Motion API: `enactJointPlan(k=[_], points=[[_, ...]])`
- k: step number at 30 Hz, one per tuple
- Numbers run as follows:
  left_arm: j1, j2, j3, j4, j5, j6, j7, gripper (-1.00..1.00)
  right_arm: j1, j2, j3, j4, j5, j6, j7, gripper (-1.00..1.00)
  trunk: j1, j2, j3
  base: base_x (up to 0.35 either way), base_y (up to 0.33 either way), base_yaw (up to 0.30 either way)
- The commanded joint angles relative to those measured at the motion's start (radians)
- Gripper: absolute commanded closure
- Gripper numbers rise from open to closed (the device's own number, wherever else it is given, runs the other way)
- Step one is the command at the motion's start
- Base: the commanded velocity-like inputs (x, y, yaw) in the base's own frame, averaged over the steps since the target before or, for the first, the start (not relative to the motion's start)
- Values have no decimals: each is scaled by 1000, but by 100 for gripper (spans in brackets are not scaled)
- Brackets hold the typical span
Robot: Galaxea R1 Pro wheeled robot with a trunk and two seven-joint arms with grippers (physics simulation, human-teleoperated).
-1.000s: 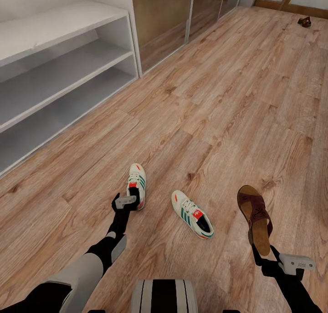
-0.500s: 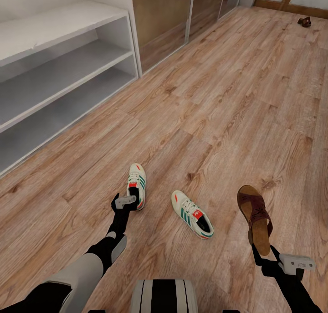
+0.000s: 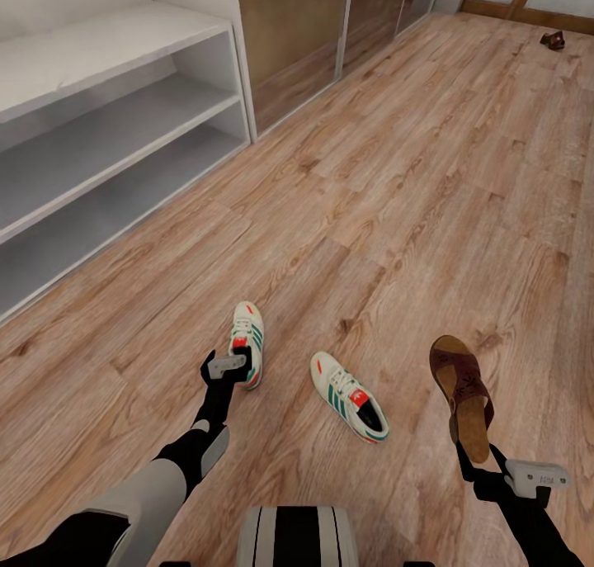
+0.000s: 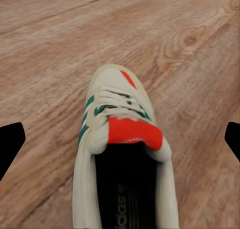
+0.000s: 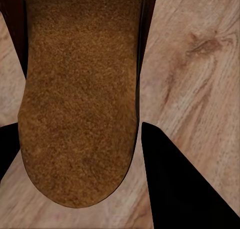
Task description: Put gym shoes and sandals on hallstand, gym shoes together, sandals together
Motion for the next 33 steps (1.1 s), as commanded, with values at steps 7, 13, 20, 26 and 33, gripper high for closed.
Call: enactJointPlan(k=[7, 13, 20, 26, 33], points=[[0, -3, -1, 0, -2, 0, 0, -100, 0, 0, 0, 0, -4, 1, 0, 100, 0, 0, 0, 36, 0, 0], [0, -2, -1, 0, -1, 0, 1, -100, 0, 0, 0, 0, -4, 1, 0, 100, 0, 0, 0, 13, 0, 0], [0, -2, 0, 0, -1, 0, 1, -100, 0, 0, 0, 0, -4, 1, 0, 100, 0, 0, 0, 5, 0, 0], [0, -2, -1, 0, -1, 0, 1, -100, 0, 0, 0, 0, -4, 1, 0, 100, 0, 0, 0, 2, 0, 0], [0, -2, 0, 0, -1, 0, 1, -100, 0, 0, 0, 0, -4, 1, 0, 100, 0, 0, -4, 0, 0, 0]])
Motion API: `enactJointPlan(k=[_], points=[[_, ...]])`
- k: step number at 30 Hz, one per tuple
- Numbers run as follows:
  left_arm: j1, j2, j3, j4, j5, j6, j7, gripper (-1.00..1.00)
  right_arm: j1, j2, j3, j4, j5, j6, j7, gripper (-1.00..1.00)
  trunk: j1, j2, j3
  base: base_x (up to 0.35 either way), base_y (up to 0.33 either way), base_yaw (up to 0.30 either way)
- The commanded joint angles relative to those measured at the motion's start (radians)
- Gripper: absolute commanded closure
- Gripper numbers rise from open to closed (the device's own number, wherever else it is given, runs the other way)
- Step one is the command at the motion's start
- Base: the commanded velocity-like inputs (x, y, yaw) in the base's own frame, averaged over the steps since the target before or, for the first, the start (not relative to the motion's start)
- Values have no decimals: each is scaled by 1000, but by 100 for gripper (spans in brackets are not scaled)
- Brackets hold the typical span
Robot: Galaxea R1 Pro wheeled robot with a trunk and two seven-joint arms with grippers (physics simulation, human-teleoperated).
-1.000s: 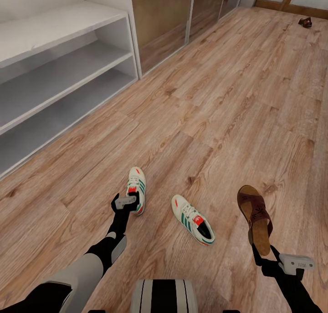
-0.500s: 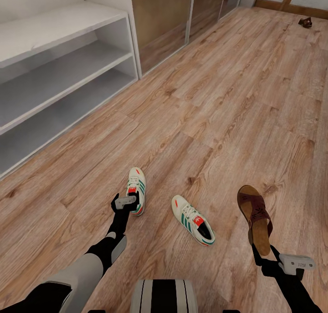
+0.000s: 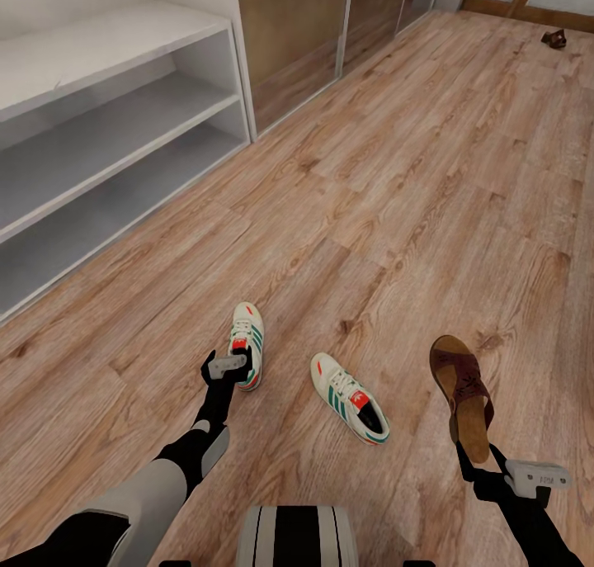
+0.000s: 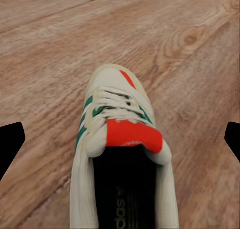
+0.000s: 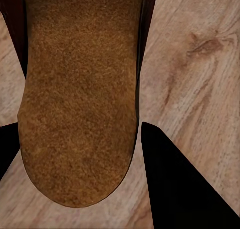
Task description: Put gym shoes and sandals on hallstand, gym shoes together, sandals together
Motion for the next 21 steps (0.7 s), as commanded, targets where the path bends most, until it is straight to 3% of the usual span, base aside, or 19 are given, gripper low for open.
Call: enactJointPlan(k=[1, 21], points=[[0, 0, 0, 0, 0, 0, 0, -100, 0, 0, 0, 0, -4, 1, 0, 100, 0, 0, -1, 0, 0, 0], [0, -3, -1, 1, 0, 2, 0, -100, -1, 0, 0, 0, -4, 1, 0, 100, 0, 0, -29, 0, 0, 0]])
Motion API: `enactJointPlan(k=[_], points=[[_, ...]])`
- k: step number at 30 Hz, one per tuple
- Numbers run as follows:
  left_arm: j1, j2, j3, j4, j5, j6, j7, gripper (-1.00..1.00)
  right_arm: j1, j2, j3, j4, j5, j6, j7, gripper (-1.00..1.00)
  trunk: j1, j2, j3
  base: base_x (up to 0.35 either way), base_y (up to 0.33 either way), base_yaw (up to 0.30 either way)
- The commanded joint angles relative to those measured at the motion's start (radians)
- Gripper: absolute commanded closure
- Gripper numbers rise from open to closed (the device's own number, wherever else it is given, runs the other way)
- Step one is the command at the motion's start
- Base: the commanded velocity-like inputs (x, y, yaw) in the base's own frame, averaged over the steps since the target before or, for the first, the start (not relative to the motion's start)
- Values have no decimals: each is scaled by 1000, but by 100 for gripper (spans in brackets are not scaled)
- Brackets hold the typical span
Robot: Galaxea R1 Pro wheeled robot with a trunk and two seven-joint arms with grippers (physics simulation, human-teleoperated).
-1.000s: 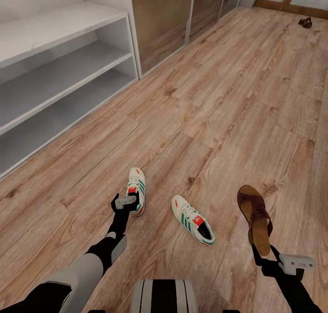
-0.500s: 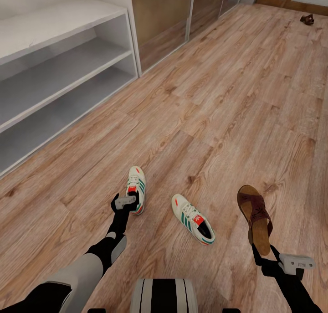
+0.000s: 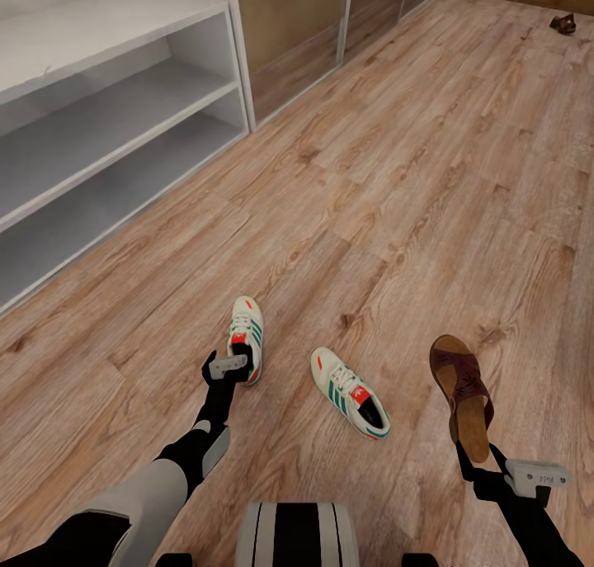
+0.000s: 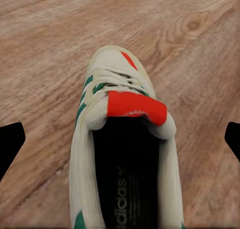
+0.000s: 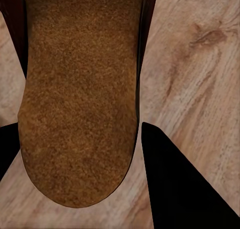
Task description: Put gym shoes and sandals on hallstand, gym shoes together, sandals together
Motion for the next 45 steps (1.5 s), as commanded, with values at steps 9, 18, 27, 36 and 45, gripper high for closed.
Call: enactJointPlan(k=[9, 18, 27, 36, 45], points=[[0, -2, 0, 0, 1, 0, 0, -100, 0, 0, 0, 0, -4, 0, 0, 100, 0, 0, -14, 0, 0, 0], [0, -6, 0, 0, 1, 0, 0, -100, 0, 0, -1, 0, -4, 1, 0, 100, 0, 0, -28, 0, 0, 0], [0, -11, 1, 0, 4, 0, 1, -100, 0, 0, 0, 0, -4, 1, 0, 100, 0, 0, -42, 0, 0, 0], [0, -12, 3, 0, 6, 0, 28, -100, 0, 0, 0, 0, -4, 1, 0, 100, 0, 0, -55, 0, 0, 0], [0, -13, 3, 0, 6, 0, 39, -100, 0, 0, 0, 1, -4, 1, 0, 100, 0, 0, -66, 0, 0, 0]])
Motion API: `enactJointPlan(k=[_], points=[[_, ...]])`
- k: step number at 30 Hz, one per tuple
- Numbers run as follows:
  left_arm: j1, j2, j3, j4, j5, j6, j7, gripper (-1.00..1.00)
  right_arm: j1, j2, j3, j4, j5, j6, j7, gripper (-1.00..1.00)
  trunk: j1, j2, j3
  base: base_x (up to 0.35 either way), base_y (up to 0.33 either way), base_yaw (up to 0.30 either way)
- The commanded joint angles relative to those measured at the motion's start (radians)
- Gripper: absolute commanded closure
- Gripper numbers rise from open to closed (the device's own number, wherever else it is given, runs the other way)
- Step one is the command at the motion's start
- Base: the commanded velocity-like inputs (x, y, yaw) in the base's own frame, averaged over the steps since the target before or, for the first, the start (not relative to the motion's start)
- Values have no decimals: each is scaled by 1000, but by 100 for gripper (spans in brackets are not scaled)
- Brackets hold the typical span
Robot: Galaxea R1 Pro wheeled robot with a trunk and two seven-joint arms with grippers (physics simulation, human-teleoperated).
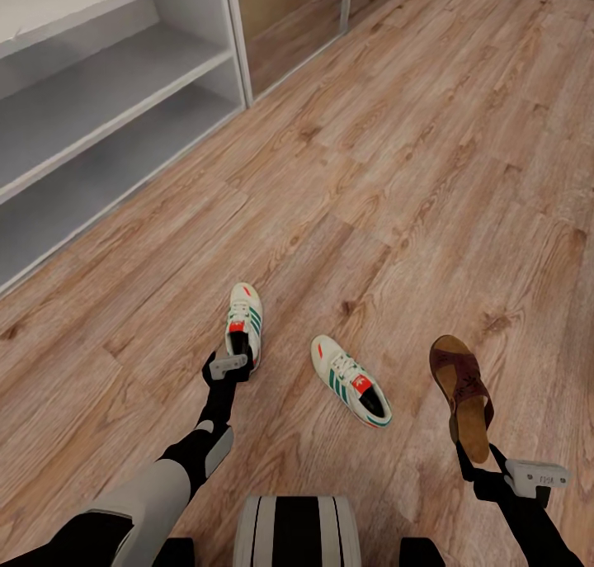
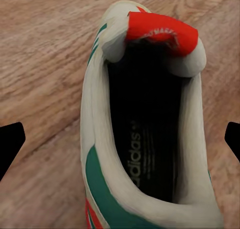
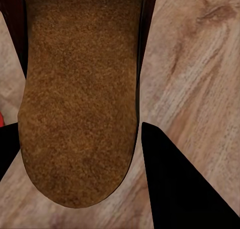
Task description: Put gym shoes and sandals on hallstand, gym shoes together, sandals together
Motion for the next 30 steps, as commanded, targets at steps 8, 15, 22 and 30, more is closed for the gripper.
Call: enactJointPlan(k=[8, 15, 22, 30], points=[[0, 0, 1, -1, 1, 0, 3, -100, 0, 0, 0, 0, -4, 1, 0, 100, 0, 0, -6, 0, 0, 0], [0, 0, 2, -1, 3, 0, 4, -100, 0, 0, 0, 1, -4, 0, 0, 100, 0, 0, -10, 0, 0, 0], [0, 0, 2, 0, 3, 0, 4, -100, 0, 0, 0, 0, -4, 0, 0, 100, 0, 0, -12, 0, 0, 0], [0, 0, 1, 0, 2, 0, 4, -100, 0, 0, 0, 1, -4, 0, 0, 100, 0, 0, -15, 0, 0, 0]])
